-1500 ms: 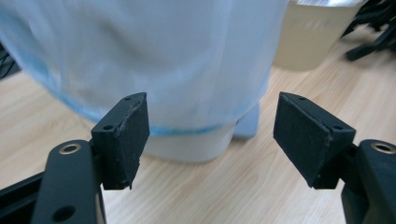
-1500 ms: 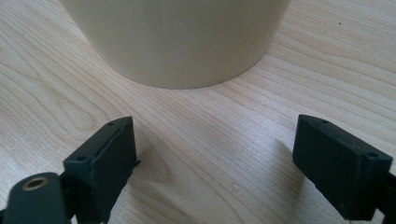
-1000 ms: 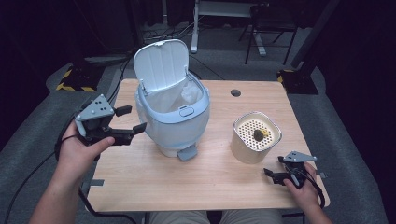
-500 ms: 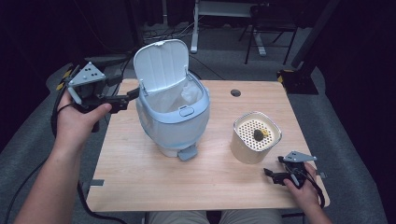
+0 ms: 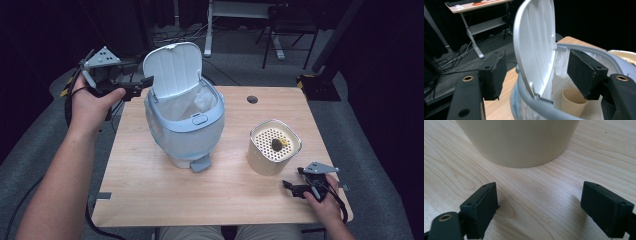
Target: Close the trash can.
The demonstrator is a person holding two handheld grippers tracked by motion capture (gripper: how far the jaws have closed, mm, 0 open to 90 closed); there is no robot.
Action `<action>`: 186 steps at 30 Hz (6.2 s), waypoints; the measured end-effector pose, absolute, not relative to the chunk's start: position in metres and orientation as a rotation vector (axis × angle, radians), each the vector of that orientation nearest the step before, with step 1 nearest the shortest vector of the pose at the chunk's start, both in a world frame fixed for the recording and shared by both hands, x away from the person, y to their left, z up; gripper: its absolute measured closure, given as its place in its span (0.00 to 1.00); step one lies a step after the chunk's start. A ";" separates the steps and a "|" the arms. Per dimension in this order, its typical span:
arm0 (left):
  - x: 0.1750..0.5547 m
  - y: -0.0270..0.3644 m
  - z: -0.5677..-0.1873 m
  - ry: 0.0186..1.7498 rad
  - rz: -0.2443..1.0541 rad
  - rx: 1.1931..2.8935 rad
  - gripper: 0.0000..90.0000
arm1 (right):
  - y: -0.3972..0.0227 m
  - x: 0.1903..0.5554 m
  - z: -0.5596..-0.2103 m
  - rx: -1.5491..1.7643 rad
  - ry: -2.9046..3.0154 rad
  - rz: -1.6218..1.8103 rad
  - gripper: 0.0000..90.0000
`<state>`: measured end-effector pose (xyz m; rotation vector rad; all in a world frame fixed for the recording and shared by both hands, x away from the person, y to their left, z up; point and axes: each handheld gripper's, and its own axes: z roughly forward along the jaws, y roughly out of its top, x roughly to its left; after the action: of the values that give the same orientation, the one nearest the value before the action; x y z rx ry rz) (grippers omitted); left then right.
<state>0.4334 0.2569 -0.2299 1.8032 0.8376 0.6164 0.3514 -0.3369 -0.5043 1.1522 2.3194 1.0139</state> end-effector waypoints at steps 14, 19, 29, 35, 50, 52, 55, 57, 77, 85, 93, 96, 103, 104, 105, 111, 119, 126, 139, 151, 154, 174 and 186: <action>0.463 0.246 -0.228 0.790 0.495 1.787 0.46 | -0.337 0.351 -0.504 1.155 2.318 1.016 0.16; 0.462 0.245 -0.227 0.762 0.484 1.796 0.46 | -0.337 0.351 -0.504 1.155 2.318 1.017 0.16; 0.441 0.235 -0.226 0.641 0.404 1.864 0.44 | -0.337 0.351 -0.504 1.153 2.319 1.014 0.16; 0.430 0.221 -0.231 0.570 0.361 1.911 0.41 | -0.337 0.351 -0.504 1.153 2.319 1.014 0.16; 0.424 0.196 -0.247 0.500 0.223 1.998 0.41 | -0.337 0.351 -0.504 1.153 2.318 1.013 0.16; 0.426 0.194 -0.249 0.508 0.197 1.991 0.41 | -0.337 0.351 -0.504 1.153 2.319 1.013 0.16; 0.430 0.192 -0.251 0.535 0.164 1.969 0.43 | -0.337 0.351 -0.504 1.153 2.318 1.013 0.16; 0.432 0.190 -0.252 0.549 0.162 1.961 0.45 | -0.337 0.351 -0.504 1.153 2.318 1.014 0.16; 0.445 0.177 -0.267 0.602 0.093 1.977 0.59 | -0.337 0.351 -0.504 1.153 2.319 1.013 0.16; 0.444 0.170 -0.271 0.620 0.276 1.978 0.48 | -0.337 0.351 -0.504 1.153 2.318 1.013 0.16; 0.441 0.164 -0.275 0.608 0.353 2.007 0.43 | -0.337 0.351 -0.504 1.153 2.318 1.013 0.16; 0.441 0.163 -0.277 0.607 0.367 1.990 0.42 | -0.337 0.351 -0.504 1.153 2.318 1.013 0.16; 0.441 0.163 -0.278 0.602 0.367 1.991 0.42 | -0.337 0.351 -0.504 1.153 2.318 1.013 0.16; 0.441 0.162 -0.279 0.610 0.367 1.985 0.42 | -0.337 0.351 -0.504 1.153 2.318 1.013 0.16; 0.441 0.162 -0.279 0.610 0.367 1.985 0.42 | -0.337 0.351 -0.504 1.153 2.318 1.013 0.16; 0.438 0.157 -0.279 0.636 0.414 2.018 0.44 | -0.336 0.351 -0.504 1.157 2.315 1.012 0.16; 0.438 0.157 -0.280 0.639 0.421 1.992 0.44 | -0.336 0.351 -0.504 1.159 2.313 1.010 0.16; 0.432 0.165 -0.271 0.616 0.412 1.945 0.35 | -0.336 0.351 -0.504 1.159 2.313 1.011 0.16; 0.384 0.178 -0.257 0.574 0.446 1.892 0.31 | -0.336 0.351 -0.504 1.164 2.309 1.008 0.16; 0.336 0.192 -0.274 0.589 0.470 1.851 0.30 | -0.335 0.351 -0.504 1.165 2.308 1.005 0.16; 0.324 0.194 -0.279 0.587 0.486 1.836 0.31 | -0.335 0.351 -0.504 1.165 2.308 1.005 0.16; 0.297 0.198 -0.370 0.732 0.496 1.864 0.31 | -0.335 0.351 -0.504 1.164 2.308 1.006 0.16; 0.312 0.200 -0.440 0.847 0.406 1.959 0.31 | -0.335 0.351 -0.504 1.165 2.308 1.006 0.16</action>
<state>0.3115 0.2004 -0.4396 1.9592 0.8471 0.4058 0.3509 -0.3352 -0.5043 1.1648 2.3080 1.0057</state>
